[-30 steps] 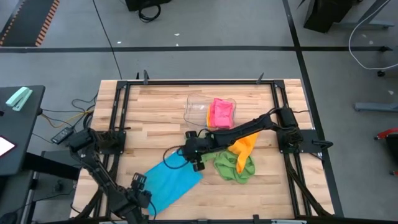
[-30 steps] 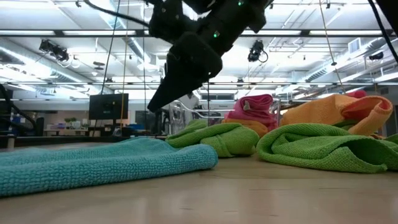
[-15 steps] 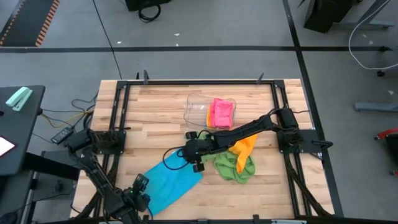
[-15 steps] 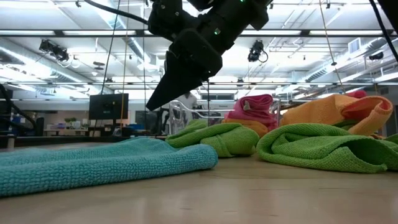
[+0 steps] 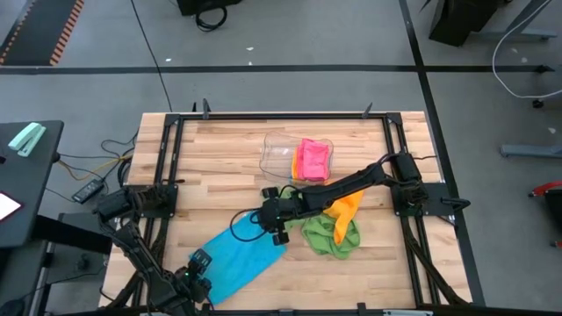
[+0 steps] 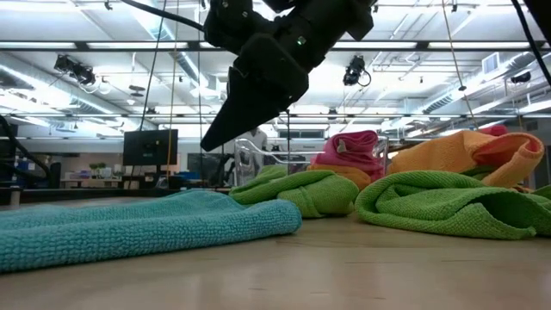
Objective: Fold microfiber towels
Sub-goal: Fold the blue microfiber cloth
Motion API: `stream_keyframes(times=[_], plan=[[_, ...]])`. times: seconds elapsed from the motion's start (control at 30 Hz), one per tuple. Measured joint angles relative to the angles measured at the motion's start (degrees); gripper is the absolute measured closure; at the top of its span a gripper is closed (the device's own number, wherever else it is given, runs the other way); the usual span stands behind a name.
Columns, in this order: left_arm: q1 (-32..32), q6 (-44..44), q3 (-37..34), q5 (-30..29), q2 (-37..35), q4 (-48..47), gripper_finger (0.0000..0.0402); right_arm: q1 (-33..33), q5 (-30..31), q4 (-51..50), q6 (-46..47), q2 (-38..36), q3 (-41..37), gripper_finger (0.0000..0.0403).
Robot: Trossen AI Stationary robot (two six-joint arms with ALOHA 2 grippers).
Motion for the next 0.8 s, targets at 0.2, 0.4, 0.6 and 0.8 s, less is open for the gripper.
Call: stream_keyframes(times=[0.2,0.4,0.6,0.8], plan=[[-0.02,-0.44,-0.09,0.49,0.12,0.8,0.0289,1.87,-0.32,0.01,-0.84,0.02,0.0,0.0233],[-0.09,-1.97,-0.13,0.83,0.22,1.36,0.0386,4.3,-1.91,1.01,-0.8,0.03,-0.02,0.0233],[0.0,-4.05,-0.2,-0.77,0.25,1.36,0.0391,8.11,-2.72,4.61,-0.08,0.04,-0.02,0.0233],[0.87,-6.56,1.46,-2.37,-0.55,-0.18,0.0395,11.24,-2.72,7.9,0.24,0.06,-0.02,0.0233]])
